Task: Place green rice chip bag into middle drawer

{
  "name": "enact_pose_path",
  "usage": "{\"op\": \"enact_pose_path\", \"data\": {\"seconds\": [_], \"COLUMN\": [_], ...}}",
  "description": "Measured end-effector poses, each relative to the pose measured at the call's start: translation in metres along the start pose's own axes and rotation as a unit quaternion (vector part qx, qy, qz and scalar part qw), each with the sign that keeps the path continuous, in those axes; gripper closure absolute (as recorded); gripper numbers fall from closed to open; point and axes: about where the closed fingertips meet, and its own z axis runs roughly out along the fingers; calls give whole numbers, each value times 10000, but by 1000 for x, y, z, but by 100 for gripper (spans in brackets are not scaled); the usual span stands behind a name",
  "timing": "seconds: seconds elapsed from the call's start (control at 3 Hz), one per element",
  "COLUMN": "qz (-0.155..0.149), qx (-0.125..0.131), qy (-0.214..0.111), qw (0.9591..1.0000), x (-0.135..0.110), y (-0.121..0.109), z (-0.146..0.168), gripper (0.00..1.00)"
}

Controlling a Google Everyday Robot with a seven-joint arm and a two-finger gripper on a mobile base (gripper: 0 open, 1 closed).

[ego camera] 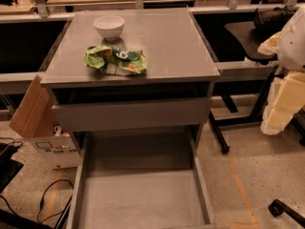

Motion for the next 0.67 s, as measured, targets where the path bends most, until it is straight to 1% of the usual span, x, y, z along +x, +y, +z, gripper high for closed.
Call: {"op": "enact_pose_path", "data": {"seconds": [0.33, 0.67], "qz": [1, 4], "qx": [16, 133], "qy": [-46, -435], "qw": [10000, 9990], "x": [-1, -11], "y": [-2, -18], "z": [2, 17], "gripper": [0, 0]}}
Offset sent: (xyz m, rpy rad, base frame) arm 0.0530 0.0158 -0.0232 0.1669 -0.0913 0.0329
